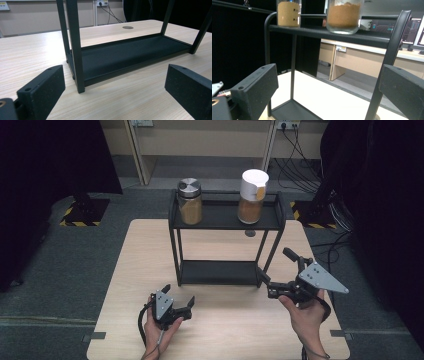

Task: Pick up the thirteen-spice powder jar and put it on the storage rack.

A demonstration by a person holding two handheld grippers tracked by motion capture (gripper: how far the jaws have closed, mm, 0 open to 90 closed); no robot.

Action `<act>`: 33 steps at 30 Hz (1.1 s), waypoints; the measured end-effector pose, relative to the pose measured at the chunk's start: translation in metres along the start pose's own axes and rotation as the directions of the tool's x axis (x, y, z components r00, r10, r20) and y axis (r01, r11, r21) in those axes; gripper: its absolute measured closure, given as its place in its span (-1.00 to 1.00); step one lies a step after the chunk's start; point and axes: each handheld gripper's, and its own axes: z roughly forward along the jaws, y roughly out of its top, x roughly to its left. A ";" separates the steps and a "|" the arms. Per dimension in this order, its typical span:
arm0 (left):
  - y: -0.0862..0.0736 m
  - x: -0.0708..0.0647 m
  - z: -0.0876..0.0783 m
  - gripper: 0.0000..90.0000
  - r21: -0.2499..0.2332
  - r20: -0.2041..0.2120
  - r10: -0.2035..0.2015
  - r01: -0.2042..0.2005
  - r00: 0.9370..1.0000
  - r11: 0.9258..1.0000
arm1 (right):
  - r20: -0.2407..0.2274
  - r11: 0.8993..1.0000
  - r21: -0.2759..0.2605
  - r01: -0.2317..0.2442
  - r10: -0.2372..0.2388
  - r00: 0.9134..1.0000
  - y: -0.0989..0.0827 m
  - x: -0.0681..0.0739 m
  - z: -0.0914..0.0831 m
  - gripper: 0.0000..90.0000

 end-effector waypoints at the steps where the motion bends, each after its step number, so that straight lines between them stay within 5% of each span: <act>1: 0.000 0.000 0.000 -0.95 -0.001 0.000 0.000 0.000 1.000 1.000 | 0.003 1.000 0.006 0.005 -0.005 1.000 -0.001 0.001 0.000 -0.95; 33: -0.001 0.000 -0.001 -0.95 -0.005 -0.004 -0.001 0.001 1.000 1.000 | 0.011 0.998 0.058 -0.015 0.015 1.000 -0.041 -0.005 -0.013 -0.95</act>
